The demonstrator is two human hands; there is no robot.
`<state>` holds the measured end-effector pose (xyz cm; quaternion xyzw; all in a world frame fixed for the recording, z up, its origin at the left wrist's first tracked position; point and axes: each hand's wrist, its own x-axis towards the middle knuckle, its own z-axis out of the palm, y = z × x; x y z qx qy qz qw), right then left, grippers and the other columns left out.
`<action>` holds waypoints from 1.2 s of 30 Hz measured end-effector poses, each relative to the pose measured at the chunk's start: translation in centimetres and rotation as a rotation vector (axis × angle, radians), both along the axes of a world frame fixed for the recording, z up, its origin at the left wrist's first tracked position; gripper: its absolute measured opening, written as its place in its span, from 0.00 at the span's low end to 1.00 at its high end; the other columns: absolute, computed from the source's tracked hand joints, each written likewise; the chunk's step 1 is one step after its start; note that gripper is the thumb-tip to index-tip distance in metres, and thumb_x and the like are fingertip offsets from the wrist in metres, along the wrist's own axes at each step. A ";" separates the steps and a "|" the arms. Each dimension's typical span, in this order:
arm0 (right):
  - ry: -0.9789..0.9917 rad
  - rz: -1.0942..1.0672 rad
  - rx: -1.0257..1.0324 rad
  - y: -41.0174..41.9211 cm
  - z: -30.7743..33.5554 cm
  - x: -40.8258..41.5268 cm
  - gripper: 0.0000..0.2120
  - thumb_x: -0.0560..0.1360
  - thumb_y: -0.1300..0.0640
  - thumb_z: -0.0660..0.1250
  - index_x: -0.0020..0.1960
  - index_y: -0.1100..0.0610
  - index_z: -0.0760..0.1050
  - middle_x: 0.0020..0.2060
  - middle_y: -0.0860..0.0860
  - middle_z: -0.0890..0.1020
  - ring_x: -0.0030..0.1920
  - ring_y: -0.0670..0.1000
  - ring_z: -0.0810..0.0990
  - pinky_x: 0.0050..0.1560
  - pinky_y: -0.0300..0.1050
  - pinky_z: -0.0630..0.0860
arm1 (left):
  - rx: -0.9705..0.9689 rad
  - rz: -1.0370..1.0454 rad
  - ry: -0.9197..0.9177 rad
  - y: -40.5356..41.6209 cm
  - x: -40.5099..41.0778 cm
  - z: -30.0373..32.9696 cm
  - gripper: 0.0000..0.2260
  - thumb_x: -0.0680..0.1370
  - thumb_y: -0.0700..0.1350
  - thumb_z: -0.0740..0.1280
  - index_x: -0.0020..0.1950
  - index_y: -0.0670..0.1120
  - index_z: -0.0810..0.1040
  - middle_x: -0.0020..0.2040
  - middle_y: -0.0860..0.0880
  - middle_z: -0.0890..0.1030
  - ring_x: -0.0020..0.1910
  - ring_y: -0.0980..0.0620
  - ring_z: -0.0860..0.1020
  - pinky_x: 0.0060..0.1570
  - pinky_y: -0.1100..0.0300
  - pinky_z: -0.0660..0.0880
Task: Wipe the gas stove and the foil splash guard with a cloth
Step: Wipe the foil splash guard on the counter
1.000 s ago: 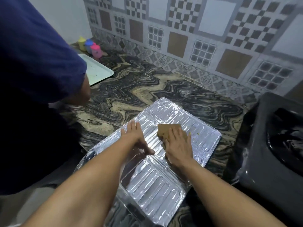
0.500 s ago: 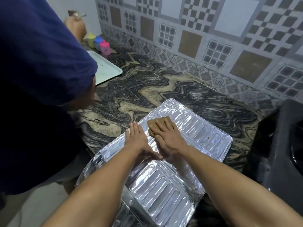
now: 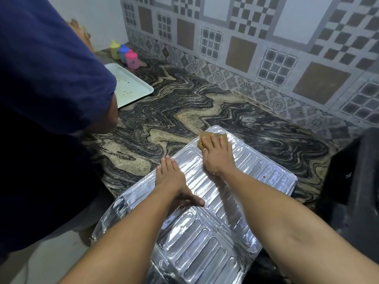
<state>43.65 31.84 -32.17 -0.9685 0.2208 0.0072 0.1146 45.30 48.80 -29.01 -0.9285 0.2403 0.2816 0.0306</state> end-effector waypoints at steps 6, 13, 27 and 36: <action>-0.057 -0.294 -0.026 -2.4 -0.4 -1.6 0.27 0.81 0.52 0.50 0.79 0.50 0.50 0.79 0.54 0.51 0.78 0.59 0.46 0.75 0.59 0.37 | 0.006 -0.006 -0.004 0.1 -0.1 0.2 0.76 0.50 0.77 0.70 0.75 0.34 0.32 0.75 0.35 0.31 0.75 0.38 0.32 0.75 0.44 0.39; -0.438 -0.534 0.012 -4.4 -1.0 -5.1 0.24 0.76 0.66 0.58 0.72 0.57 0.65 0.72 0.58 0.67 0.72 0.59 0.63 0.72 0.60 0.62 | 0.014 0.004 0.017 -0.1 -0.2 0.2 0.76 0.50 0.77 0.71 0.74 0.33 0.31 0.75 0.34 0.31 0.75 0.36 0.32 0.75 0.42 0.40; -0.307 -0.324 0.049 -0.4 -1.5 -8.7 0.42 0.68 0.70 0.60 0.78 0.50 0.55 0.77 0.51 0.59 0.77 0.55 0.51 0.77 0.53 0.45 | 0.057 0.025 0.023 -0.6 -0.2 0.8 0.76 0.50 0.78 0.69 0.74 0.33 0.31 0.74 0.33 0.31 0.75 0.35 0.33 0.74 0.41 0.40; -0.335 -0.363 -0.076 1.8 -1.5 -11.8 0.38 0.71 0.72 0.54 0.79 0.55 0.50 0.77 0.54 0.57 0.77 0.58 0.51 0.76 0.53 0.44 | 0.026 0.058 0.020 -0.8 -0.1 0.8 0.76 0.50 0.76 0.71 0.74 0.33 0.31 0.74 0.32 0.32 0.75 0.34 0.34 0.73 0.39 0.40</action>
